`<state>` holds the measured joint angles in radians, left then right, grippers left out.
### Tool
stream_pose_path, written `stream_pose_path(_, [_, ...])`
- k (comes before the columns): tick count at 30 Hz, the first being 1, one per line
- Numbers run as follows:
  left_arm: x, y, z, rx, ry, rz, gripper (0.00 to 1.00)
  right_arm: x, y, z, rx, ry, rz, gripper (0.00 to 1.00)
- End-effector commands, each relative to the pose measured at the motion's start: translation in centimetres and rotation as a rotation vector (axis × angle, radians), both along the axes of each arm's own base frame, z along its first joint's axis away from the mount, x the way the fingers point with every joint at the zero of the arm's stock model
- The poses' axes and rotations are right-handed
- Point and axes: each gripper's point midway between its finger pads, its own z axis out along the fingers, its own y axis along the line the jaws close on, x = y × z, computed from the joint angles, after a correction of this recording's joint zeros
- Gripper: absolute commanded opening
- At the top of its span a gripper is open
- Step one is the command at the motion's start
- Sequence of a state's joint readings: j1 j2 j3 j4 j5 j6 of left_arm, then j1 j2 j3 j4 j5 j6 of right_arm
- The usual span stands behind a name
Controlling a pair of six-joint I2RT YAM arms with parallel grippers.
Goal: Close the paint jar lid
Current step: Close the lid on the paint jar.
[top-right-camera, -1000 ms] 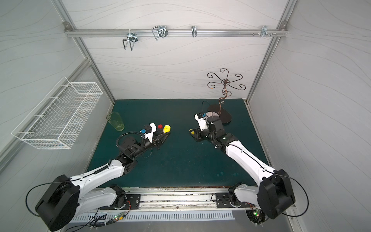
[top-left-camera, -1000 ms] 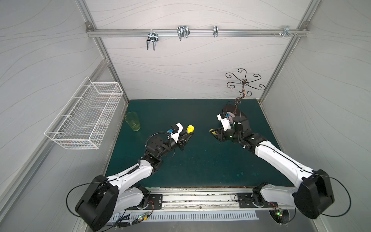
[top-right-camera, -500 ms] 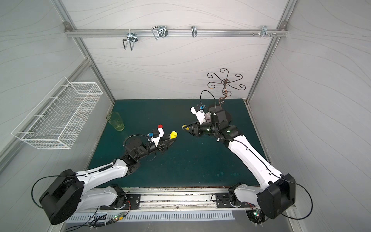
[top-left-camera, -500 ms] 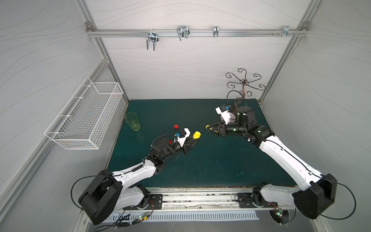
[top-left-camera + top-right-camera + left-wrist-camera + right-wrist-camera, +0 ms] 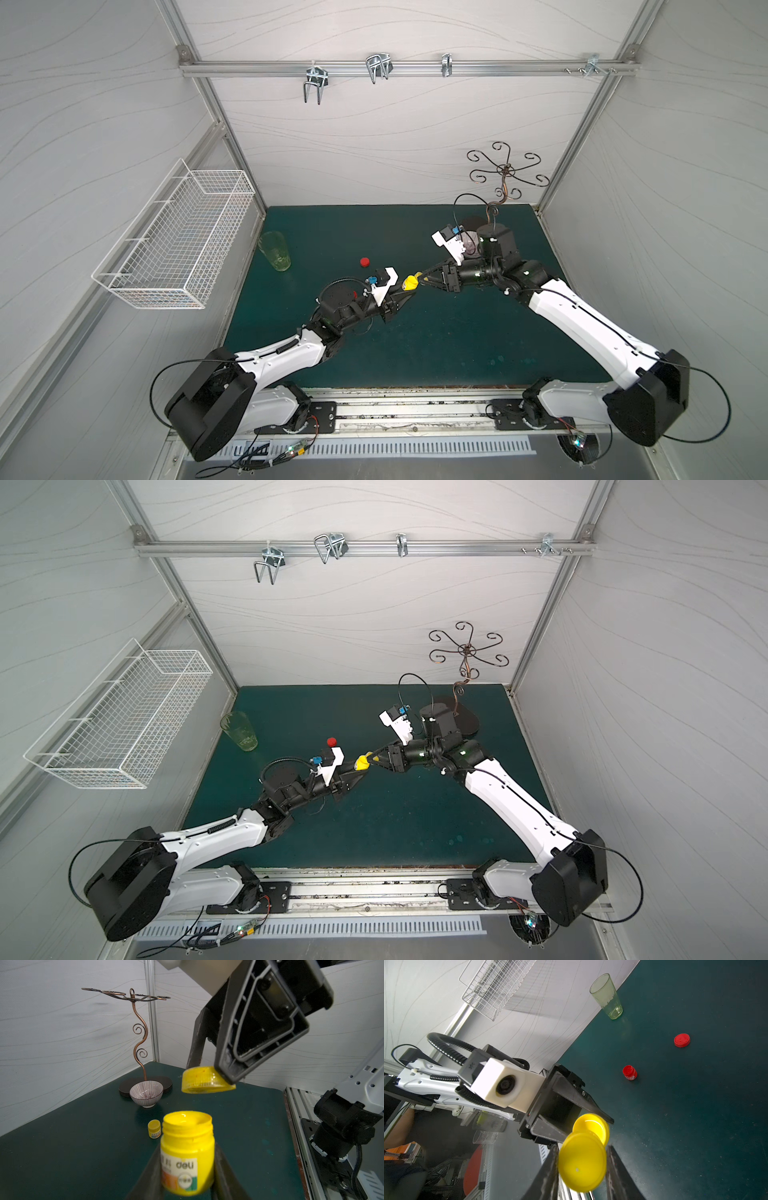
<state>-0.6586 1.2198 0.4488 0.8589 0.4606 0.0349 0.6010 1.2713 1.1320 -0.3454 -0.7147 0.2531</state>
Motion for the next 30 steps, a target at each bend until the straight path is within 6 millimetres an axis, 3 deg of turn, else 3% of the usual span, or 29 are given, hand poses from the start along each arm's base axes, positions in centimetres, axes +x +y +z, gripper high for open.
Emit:
stream_pose_path(1, [0.0,-0.7,3.0,-0.037,-0.092,-0.025,0.26,0.1,0.3,-0.4,-0.008,-0.005,0.008,0.3])
stream_pose_path(15, [0.1,-1.1,3.2,-0.042,-0.082,-0.039,0.26,0.3,1.3,-2.3,-0.017,0.014,0.017,0.29])
stream_pose_path(30, [0.5,-1.4,4.0,-0.054,-0.087,-0.036,0.25,-2.0,2.3,-4.3,-0.022,0.037,0.104,0.29])
